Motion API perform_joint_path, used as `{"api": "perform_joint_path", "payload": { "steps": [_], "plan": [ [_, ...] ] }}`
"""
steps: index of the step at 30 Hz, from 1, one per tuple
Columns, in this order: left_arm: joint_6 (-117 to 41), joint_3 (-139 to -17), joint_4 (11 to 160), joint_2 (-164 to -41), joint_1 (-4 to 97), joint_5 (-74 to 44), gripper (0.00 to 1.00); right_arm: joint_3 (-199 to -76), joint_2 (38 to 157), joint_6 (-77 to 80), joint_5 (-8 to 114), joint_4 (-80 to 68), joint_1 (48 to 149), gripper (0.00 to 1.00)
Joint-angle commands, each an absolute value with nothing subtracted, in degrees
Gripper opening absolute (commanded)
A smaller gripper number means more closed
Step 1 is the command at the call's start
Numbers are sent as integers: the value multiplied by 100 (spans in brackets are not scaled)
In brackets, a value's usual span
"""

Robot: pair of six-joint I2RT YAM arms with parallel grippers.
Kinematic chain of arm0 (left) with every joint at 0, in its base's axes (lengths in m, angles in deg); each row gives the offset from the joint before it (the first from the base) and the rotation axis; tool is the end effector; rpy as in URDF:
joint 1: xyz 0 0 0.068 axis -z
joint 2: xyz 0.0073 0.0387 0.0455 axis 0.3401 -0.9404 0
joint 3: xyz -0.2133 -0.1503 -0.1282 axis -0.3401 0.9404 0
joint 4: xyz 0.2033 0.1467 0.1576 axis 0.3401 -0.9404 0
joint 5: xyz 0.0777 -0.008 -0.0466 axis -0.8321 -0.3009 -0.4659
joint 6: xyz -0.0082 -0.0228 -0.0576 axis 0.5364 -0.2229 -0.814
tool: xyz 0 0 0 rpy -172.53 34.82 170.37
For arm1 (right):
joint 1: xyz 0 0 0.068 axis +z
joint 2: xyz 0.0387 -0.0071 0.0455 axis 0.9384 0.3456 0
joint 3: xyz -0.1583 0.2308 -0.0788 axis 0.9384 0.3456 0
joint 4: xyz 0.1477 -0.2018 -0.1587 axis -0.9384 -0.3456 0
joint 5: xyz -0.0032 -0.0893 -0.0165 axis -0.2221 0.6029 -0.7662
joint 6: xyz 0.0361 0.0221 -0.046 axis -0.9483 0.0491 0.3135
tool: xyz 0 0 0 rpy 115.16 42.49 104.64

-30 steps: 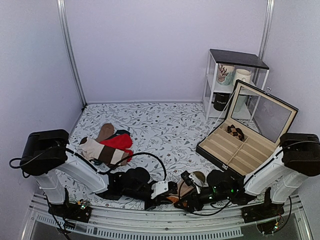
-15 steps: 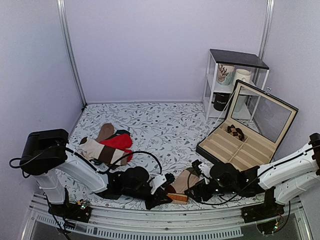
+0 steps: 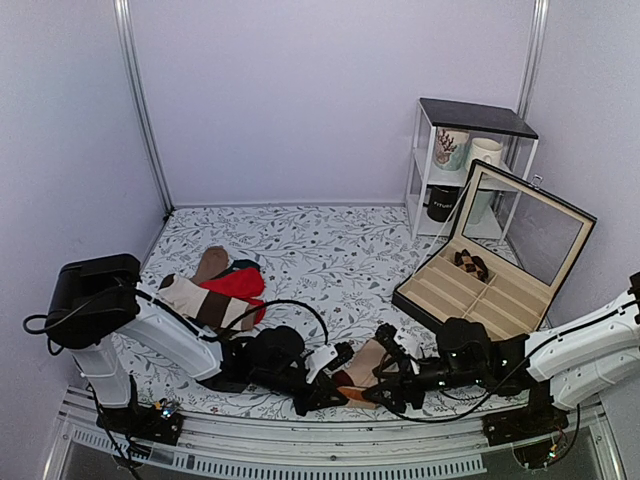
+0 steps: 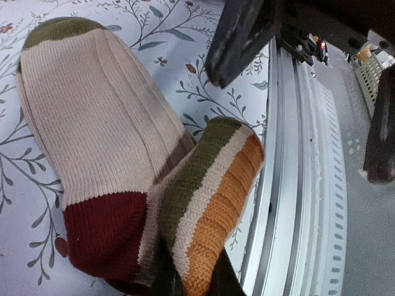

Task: Roll the socks
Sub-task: Roll a pair of socks at the center of the board.

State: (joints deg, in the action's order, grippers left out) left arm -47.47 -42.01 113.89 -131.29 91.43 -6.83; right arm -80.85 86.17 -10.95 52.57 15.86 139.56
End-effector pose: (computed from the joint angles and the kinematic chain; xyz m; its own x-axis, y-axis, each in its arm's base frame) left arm 0.0966 -0.3317 0.0751 -0.5376 0.5050 -0.6752 0.8428 0.2984 -0.4479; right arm 0.0811 0.2401 0.1391 -0.4831 -0.3603 -0.7980 -0.8602 0.3655 0.3557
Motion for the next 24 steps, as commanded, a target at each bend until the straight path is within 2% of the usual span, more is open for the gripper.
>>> {"api": "perform_joint_path", "payload": {
  "steps": [1,10,17,24],
  "plan": [
    [-4812,-3958,9801,-13633,9108,-576,0,-8109,9135,-758,4871,2170,14137,68],
    [-4806,-3921,9831,-13702,9081,-459,0,-8173,9905,-715,5586,2405,14481,68],
    [-4794,-3892,9886,-13702,9073,-434,0,-8224,10341,-762,5744,2451,14617,60],
    [-4823,-3790,10087,-13727,9072,-354,0,-8409,10965,-1054,5901,2217,14806,45]
  ]
}}
